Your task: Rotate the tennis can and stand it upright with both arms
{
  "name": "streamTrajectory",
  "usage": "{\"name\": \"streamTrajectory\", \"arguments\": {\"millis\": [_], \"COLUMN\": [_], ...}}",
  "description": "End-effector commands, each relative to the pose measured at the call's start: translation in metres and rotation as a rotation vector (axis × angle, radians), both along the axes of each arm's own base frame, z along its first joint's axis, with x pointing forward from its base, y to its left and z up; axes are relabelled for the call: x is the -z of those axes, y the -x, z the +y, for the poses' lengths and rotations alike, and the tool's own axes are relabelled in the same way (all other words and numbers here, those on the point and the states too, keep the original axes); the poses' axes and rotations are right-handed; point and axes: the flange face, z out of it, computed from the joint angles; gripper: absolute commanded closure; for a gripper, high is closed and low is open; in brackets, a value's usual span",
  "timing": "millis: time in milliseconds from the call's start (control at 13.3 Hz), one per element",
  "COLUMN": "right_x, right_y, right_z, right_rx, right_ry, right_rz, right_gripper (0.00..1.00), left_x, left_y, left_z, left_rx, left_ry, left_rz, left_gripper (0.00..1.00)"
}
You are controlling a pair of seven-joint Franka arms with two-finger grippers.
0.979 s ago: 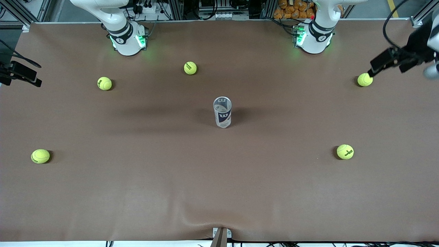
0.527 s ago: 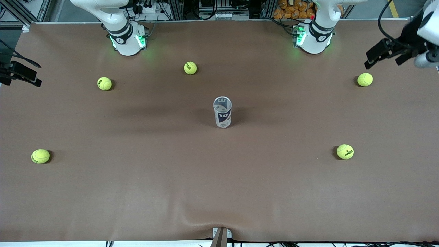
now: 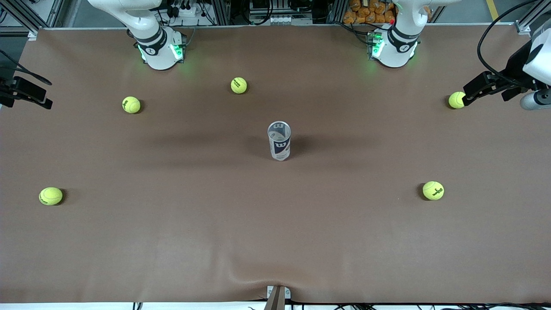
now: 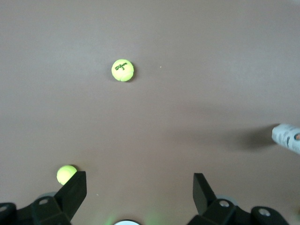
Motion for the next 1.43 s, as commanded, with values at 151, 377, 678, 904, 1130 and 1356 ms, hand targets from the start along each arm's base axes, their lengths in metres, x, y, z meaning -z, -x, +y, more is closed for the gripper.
{"name": "streamTrajectory", "arguments": {"millis": [151, 377, 678, 904, 1130, 1356], "right_x": [-0.005, -0.005, -0.005, -0.005, -0.005, -0.005], "right_y": [0.002, 0.002, 0.002, 0.002, 0.002, 0.002], "right_z": [-0.001, 0.000, 0.001, 0.001, 0.001, 0.002], "right_rx": [0.013, 0.012, 0.010, 0.010, 0.010, 0.009], "right_ry": [0.011, 0.011, 0.011, 0.011, 0.011, 0.011], "right_rz": [-0.009, -0.009, -0.009, -0.009, -0.009, -0.009], "right_gripper": [0.00, 0.00, 0.00, 0.00, 0.00, 0.00], "left_x": [-0.003, 0.001, 0.001, 0.003, 0.008, 0.008], "left_y": [-0.007, -0.010, -0.011, -0.011, -0.015, -0.016], "left_z": [0.023, 0.027, 0.030, 0.029, 0.034, 0.041], "left_rx": [0.053, 0.042, 0.036, 0.012, 0.006, -0.004], "left_ry": [-0.010, -0.007, -0.009, -0.005, -0.006, -0.006], "left_rz": [-0.013, -0.017, -0.028, -0.025, -0.017, -0.016], "left_gripper": [0.00, 0.00, 0.00, 0.00, 0.00, 0.00]}}
